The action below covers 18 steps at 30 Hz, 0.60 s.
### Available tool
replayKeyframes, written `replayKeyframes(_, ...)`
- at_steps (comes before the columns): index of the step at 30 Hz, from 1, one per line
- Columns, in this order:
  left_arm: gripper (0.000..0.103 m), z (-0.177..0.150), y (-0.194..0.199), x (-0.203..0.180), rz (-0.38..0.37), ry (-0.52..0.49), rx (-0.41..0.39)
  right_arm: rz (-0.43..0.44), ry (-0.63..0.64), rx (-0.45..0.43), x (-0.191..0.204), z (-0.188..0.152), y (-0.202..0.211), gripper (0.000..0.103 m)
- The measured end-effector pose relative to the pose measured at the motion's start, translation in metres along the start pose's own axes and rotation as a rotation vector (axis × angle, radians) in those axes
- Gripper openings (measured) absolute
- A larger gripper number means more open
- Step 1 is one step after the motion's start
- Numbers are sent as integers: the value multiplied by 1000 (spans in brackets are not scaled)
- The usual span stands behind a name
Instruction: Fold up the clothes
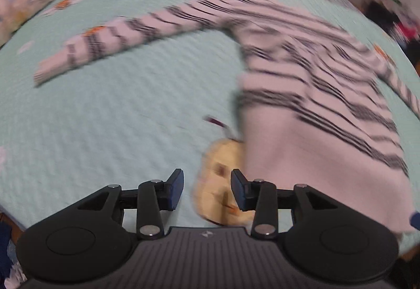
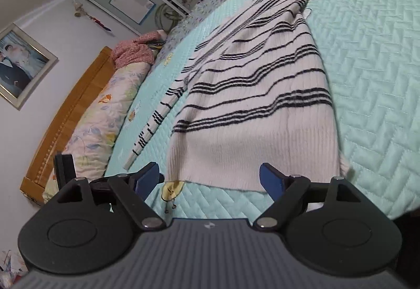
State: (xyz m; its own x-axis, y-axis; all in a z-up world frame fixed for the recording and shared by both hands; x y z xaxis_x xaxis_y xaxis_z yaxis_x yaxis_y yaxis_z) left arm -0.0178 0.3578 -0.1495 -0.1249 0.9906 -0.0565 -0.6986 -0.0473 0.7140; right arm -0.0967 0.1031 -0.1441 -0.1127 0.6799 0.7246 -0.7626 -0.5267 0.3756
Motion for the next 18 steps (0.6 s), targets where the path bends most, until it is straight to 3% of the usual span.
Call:
replayKeyframes(3,44,-8,-4,-23,1,-52,32,-23,31,-9,7,8,0,84)
replayKeyframes(9,50,-19,-9,-54,29,-139,50,26,153,-188,42,44,3,85)
replayKeyframes(12,52,-20,-11,-58,49,-143,49,24,204,-213,44,51,-12,91)
replayKeyframes(17,53,-21,-11,-60,64,-141,51,-43,29,21,-20,28,-61,90)
replayKeyframes(18,54,-21,-12,-60,66,-142,50,-70,-12,53,-36,19,-63,84)
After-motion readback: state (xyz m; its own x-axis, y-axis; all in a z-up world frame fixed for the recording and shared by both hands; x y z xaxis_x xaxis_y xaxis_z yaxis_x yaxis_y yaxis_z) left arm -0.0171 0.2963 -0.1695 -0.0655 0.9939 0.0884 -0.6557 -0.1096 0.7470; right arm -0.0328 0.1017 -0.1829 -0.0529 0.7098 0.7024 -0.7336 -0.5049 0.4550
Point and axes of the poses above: each gripper's, at about its wrist camera, not at the fingertips, and y roughly against the way its jaws point, x to its left, z to its top, the point moved 1 cm from there along -y, roughly the way its jaws point, and after that the axes turned 12 degrees about -x, right-handed, at the moved point
